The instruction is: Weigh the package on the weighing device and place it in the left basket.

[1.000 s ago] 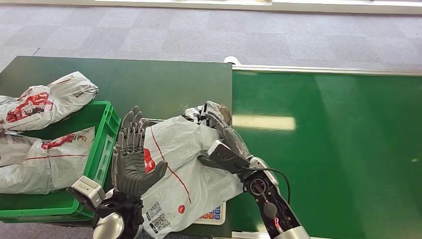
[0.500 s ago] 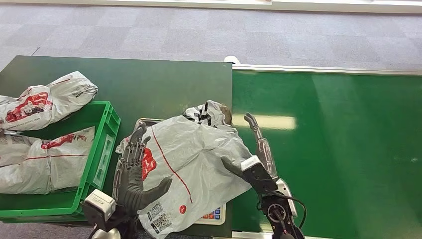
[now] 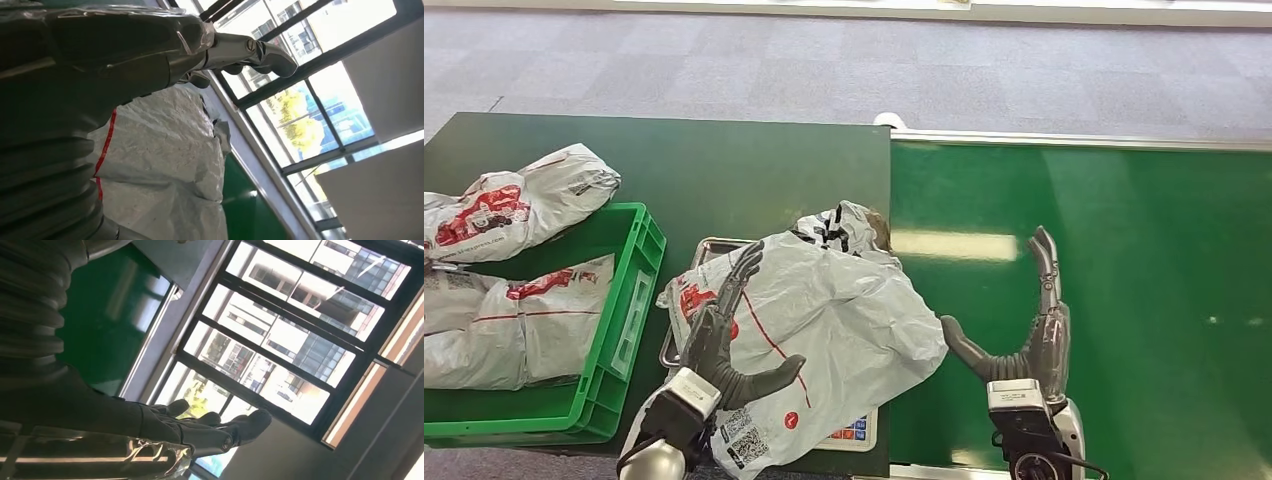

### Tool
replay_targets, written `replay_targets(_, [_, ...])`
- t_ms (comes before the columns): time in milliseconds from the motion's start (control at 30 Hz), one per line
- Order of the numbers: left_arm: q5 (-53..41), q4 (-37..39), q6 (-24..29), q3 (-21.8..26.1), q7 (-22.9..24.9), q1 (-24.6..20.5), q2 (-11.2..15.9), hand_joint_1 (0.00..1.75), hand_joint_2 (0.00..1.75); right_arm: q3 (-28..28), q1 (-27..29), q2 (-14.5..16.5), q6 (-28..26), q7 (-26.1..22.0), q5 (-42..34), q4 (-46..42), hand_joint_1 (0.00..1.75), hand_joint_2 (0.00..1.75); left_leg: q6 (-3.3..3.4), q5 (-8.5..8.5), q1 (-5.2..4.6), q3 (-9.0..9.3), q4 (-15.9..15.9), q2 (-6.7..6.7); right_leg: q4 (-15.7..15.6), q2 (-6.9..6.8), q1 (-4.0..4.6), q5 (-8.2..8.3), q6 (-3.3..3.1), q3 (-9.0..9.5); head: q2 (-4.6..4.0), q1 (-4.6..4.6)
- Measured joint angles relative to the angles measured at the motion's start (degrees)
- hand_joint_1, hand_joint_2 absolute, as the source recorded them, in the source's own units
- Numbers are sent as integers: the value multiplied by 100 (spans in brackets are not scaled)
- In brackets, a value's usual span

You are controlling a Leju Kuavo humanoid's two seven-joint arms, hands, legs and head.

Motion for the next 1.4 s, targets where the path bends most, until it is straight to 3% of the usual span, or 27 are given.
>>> replay_targets(233, [-1491, 743, -122, -174, 997, -677, -3, 0, 175, -575, 611, -168, -279, -166, 66, -721, 0, 175, 1, 0, -4, -1, 1, -8, -1, -6, -5, 0, 1, 4, 0, 0])
replay_targets(433, [-2222, 2124, -315, -314, 1352, -1546, -85, 0, 175, -808, 996, -212, -293, -307, -18, -1052, 0, 175, 3, 3, -4, 3, 1, -7, -1, -6, -4, 2, 1, 7, 0, -1])
replay_targets(733, [-2527, 4295, -427, -643, 1403, -2597, -454, 0, 175, -820, 985, -185, -284, -310, -39, -1090, 0, 175, 7, 5, -10, 18, 1, -23, -1, -28, -9, 0, 3, 38, 0, -1])
replay_targets(1133, [-2529, 4958, -411, -692, 1398, -2938, -597, 0, 175, -820, 952, -185, -284, -307, -41, -1090, 0, 175, 21, 16, -20, 66, 0, -62, -3, -66, -19, -5, 10, 102, 0, -1])
replay_targets(1267, [-2526, 5042, -419, -711, 1396, -2981, -610, 139, 175, -819, 940, -185, -281, -300, -73, -1086, 0, 175, 22, 17, -21, 71, 0, -67, -3, -69, -20, -4, 11, 109, 0, -1])
replay_targets(1400, [-2242, 5184, -261, -707, 1135, -3006, -628, 140, 175, -811, 831, -187, -276, -221, -155, -1038, 0, 175, 23, 18, -23, 71, -1, -69, -3, -71, -22, -4, 11, 117, 0, 0])
